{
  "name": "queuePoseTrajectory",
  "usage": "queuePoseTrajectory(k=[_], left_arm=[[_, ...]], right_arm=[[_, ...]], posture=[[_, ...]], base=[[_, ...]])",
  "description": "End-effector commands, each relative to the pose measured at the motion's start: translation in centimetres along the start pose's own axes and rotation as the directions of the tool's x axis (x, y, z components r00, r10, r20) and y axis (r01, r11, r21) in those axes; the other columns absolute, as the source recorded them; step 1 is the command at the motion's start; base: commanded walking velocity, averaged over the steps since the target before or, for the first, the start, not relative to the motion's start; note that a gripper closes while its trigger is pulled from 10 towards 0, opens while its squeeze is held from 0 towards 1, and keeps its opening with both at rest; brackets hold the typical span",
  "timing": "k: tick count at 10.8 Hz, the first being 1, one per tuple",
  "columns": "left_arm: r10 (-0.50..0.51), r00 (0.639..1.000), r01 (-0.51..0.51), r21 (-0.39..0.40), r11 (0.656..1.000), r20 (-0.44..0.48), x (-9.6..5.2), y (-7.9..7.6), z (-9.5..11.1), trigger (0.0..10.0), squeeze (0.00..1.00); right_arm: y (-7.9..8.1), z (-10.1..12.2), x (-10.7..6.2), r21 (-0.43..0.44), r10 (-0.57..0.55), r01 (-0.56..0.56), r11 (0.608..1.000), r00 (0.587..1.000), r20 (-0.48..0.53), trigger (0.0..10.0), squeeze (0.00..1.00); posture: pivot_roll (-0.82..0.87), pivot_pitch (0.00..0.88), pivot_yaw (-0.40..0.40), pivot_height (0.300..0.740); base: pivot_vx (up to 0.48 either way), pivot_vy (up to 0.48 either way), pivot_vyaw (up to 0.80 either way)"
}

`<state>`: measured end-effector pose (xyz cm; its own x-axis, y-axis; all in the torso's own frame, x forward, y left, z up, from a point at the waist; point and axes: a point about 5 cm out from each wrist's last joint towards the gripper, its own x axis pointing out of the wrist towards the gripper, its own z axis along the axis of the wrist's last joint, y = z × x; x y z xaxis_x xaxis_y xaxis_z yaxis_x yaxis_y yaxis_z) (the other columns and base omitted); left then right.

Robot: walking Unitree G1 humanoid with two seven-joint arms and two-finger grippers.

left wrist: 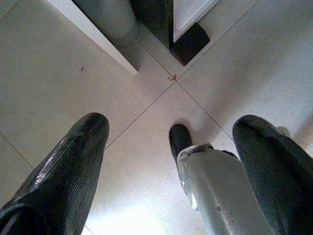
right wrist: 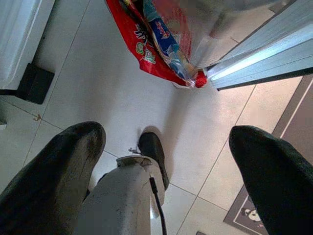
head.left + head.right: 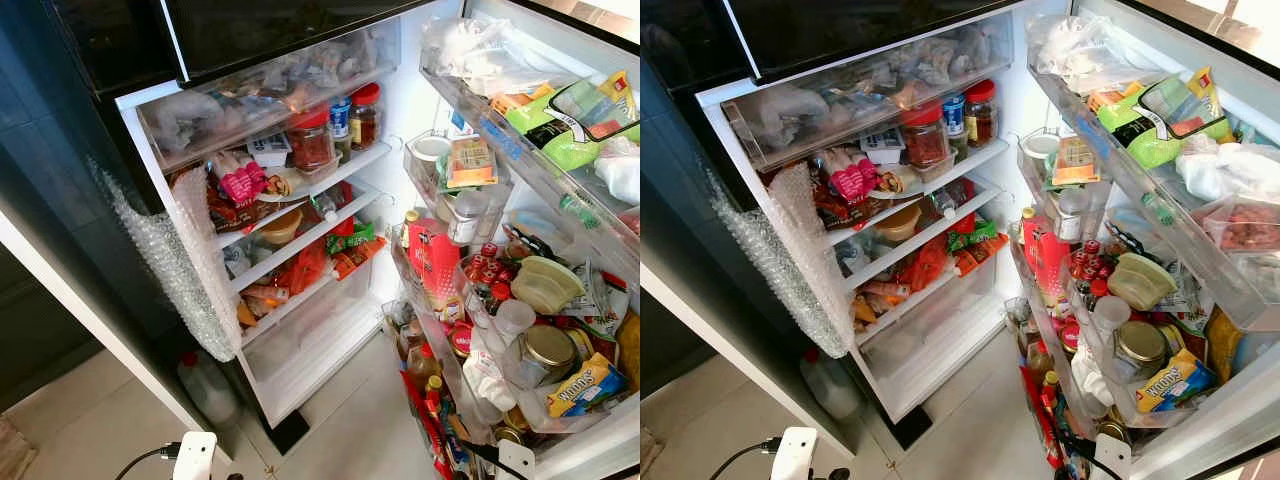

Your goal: Restocking fridge

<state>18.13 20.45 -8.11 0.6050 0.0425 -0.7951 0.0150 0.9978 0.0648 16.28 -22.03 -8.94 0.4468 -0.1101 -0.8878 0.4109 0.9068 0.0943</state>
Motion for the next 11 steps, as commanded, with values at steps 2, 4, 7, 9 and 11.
queuePoseTrajectory(k=[2, 4, 7, 9, 11], left_arm=[[0.005, 1.000, -0.005, 0.003, 1.000, -0.007, -0.09, 0.26, -0.28, 10.0, 0.00], [0.005, 1.000, -0.005, 0.000, 1.000, -0.006, -0.09, 0.25, -0.28, 10.0, 0.00], [0.006, 1.000, -0.006, -0.003, 1.000, -0.005, -0.09, 0.26, -0.26, 10.0, 0.00], [0.005, 1.000, -0.005, 0.000, 1.000, -0.005, -0.08, 0.27, -0.24, 10.0, 0.00], [0.008, 1.000, -0.008, 0.006, 1.000, -0.005, -0.09, 0.31, -0.24, 10.0, 0.00]], right_arm=[[-0.07, -0.10, -0.01, 0.000, -0.007, 0.007, 1.000, 1.000, 0.006, 10.0, 0.00], [-0.08, -0.07, -0.01, 0.000, -0.010, 0.010, 1.000, 1.000, 0.009, 10.0, 0.00], [-0.07, -0.04, -0.01, 0.001, -0.009, 0.009, 1.000, 1.000, 0.011, 10.0, 0.00], [-0.07, -0.03, -0.01, 0.005, -0.014, 0.014, 1.000, 1.000, 0.015, 10.0, 0.00], [-0.12, -0.03, -0.01, 0.013, -0.028, 0.027, 1.000, 0.999, 0.020, 10.0, 0.00]], posture=[[-0.11, 0.017, 0.031, 0.740], [-0.10, 0.021, 0.031, 0.740], [-0.11, 0.025, 0.031, 0.740], [-0.11, 0.026, 0.033, 0.740], [-0.11, 0.027, 0.034, 0.740]], base=[[-0.244, 0.000, 0.00], [-0.261, 0.000, 0.00], [-0.262, 0.000, 0.00], [-0.247, 0.000, 0.00], [0.000, 0.000, 0.00]])
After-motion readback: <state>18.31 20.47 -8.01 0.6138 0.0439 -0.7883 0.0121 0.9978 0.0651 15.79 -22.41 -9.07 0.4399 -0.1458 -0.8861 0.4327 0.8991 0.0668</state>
